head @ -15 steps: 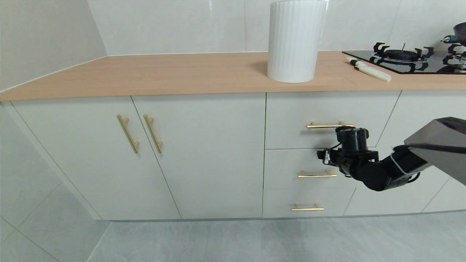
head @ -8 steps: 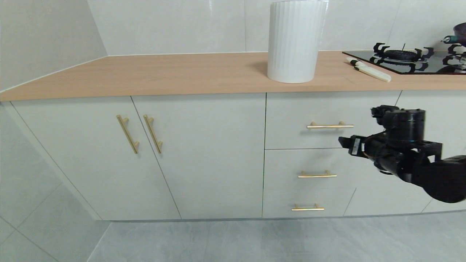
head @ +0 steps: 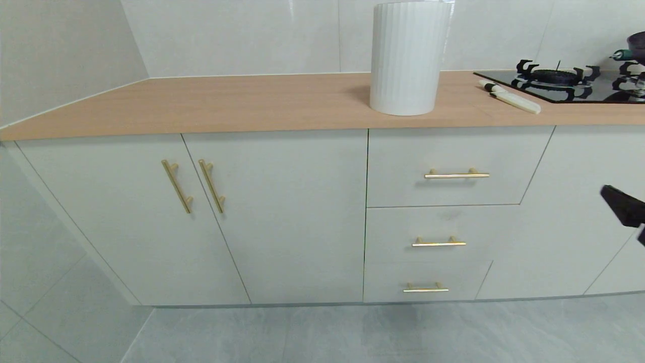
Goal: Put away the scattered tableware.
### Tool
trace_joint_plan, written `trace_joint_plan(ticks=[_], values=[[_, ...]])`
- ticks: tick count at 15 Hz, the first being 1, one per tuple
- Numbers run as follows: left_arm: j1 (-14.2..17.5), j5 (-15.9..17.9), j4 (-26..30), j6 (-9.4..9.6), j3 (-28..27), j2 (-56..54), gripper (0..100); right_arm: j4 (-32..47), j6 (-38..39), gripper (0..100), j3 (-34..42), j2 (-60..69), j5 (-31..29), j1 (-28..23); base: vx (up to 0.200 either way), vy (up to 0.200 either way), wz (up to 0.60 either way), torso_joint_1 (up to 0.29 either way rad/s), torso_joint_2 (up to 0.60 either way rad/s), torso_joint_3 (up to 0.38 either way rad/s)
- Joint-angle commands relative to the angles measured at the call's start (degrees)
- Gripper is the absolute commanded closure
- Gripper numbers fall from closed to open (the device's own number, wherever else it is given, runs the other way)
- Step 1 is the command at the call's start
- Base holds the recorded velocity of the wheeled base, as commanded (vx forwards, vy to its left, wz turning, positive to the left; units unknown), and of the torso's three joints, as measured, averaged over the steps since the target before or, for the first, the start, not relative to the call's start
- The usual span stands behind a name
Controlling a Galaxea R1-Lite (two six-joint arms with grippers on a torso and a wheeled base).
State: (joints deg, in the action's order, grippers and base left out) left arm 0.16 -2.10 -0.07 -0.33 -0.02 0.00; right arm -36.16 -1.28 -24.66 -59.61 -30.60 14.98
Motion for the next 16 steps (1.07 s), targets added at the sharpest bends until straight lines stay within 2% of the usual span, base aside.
trace_joint_plan(ticks=[1,2,4,7,8,10,11,12,14,16], values=[[0.02,-0.01,-0.01,-0.02,-0.06,0.09,0,9.79,-7.51,0,7.17,23.58,-6.93,-4.87,0.0,0.0,0.0,0.0,0.0,0.0],[0.02,-0.01,-0.01,-0.02,0.02,0.0,0,14.54,-7.51,0,7.35,28.94,-6.67,-7.51,0.0,0.0,0.0,0.0,0.0,0.0],[0.02,-0.01,-0.01,-0.02,0.02,0.09,0,22.8,-7.6,0,9.54,40.8,-4.82,-9.53,0.0,0.0,0.0,0.0,0.0,0.0],[0.02,-0.01,-0.01,-0.02,0.02,0.09,0,31.59,-7.6,0,12.8,54.25,-5.09,-13.22,0.0,0.0,0.0,0.0,0.0,0.0],[0.02,-0.01,-0.01,-0.02,0.02,0.09,0,36.86,-7.95,0,13.32,59.61,-5.0,-14.98,0.0,0.0,0.0,0.0,0.0,0.0],[0.02,-0.01,-0.01,-0.02,0.02,0.09,0,34.31,-6.45,0,17.98,59.61,-4.82,-15.07,0.0,0.0,0.0,0.0,0.0,0.0],[0.02,-0.01,-0.01,-0.02,0.02,0.0,0,32.03,-6.37,0,21.41,59.61,-2.45,-15.07,0.0,0.0,0.0,0.0,0.0,0.0],[0.02,-0.01,-0.01,-0.02,0.02,0.09,0,30.44,-5.49,0,24.66,59.61,4.49,-15.07,0.0,0.0,0.0,0.0,0.0,0.0],[0.02,-0.01,-0.01,-0.02,0.02,0.0,0,32.47,2.6,0,24.66,59.61,17.24,-15.07,0.0,0.0,0.0,0.0,0.0,0.0],[0.02,-0.01,-0.01,-0.02,0.02,0.0,0,33.08,3.21,0,24.66,59.61,26.12,-15.07,0.0,0.0,0.0,0.0,0.0,0.0]])
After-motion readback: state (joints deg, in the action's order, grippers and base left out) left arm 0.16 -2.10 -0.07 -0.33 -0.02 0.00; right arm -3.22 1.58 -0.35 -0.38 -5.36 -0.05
